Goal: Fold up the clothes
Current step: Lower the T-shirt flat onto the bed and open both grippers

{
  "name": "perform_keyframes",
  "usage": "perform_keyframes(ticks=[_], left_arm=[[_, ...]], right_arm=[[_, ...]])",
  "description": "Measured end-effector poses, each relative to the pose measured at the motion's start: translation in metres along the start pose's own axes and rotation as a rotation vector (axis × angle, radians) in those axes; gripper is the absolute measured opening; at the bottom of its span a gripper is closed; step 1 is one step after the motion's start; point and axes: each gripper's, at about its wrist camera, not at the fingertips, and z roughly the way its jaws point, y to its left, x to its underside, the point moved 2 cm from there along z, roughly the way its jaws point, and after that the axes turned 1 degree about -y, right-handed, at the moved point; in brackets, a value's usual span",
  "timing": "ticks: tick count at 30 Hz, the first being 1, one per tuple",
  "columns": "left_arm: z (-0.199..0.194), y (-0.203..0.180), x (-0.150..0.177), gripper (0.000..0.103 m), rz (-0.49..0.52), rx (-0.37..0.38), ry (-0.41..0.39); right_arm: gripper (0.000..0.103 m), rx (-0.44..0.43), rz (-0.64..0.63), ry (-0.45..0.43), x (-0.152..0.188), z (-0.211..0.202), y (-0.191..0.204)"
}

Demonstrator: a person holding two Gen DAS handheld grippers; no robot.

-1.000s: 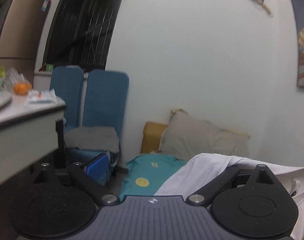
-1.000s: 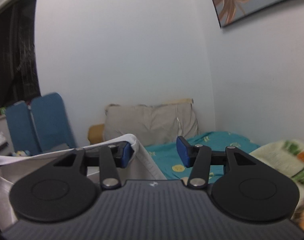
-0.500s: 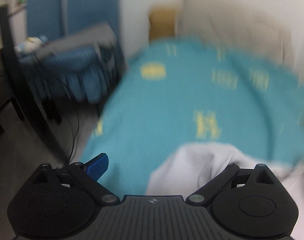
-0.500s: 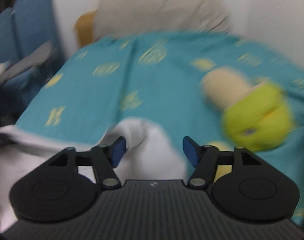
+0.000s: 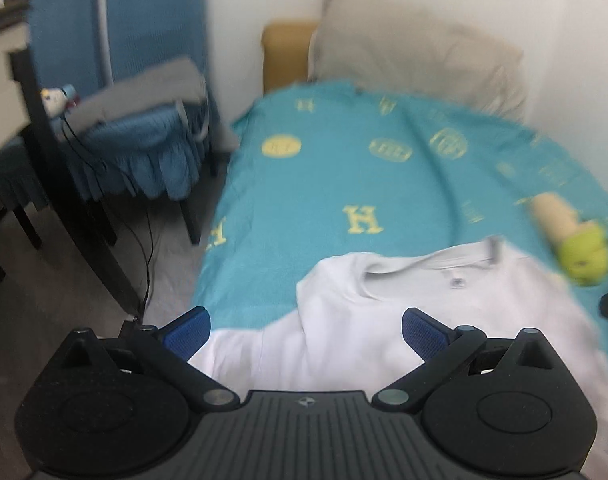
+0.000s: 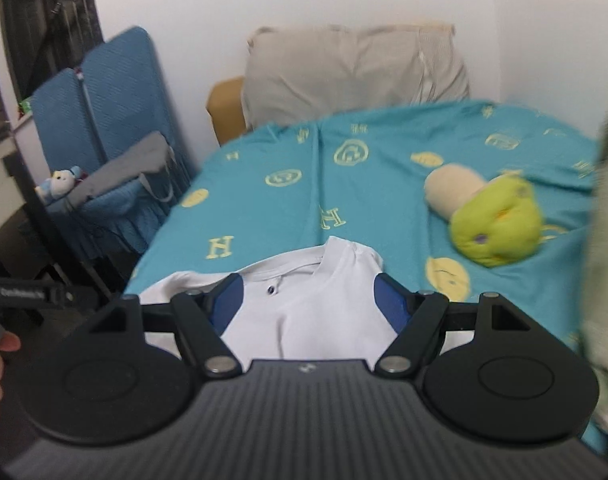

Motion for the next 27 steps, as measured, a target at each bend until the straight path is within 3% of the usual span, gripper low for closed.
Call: perform_keyframes(ticks=[4,8,12,15,20,24,27], left_arm=[[-0.098,-0.002,0.034,0.103,0.015,0.002,-0.113],[-0.172,0.012,0.083,0.103,-0.076,-0.001,-0.139],[-0.225,0.029,0.127,0.103,-0.201,0.012,-0.154],[-0.247,0.048,0.155,0.103,-0.280,0.022,-0.140],[-0.226,0.090,0.177,0.100,-0.470,0.003,-0.048],[-0.199,0.120,0.179,0.098,-0.630,0.021,-0.027],[-0.159,0.136,0.170,0.089,-0.756,0.048,-0.012]], right_arm=[[0.074,-0.038,0.013,-0.021,0.012,-0.078,0.014],[0.074,-0.082,-0.017,-0.039,0.027,-0.151,0.029],[0.074,-0.086,-0.054,-0.089,0.045,-0.213,0.033],[0.074,-0.096,-0.029,-0.096,0.062,-0.237,0.027],[0.074,-0.124,0.090,-0.052,0.096,-0.232,0.005],[0.074,-0.123,0.183,0.000,0.109,-0.211,-0.008],[0.074,-0.116,0.233,-0.015,0.108,-0.197,-0.012]])
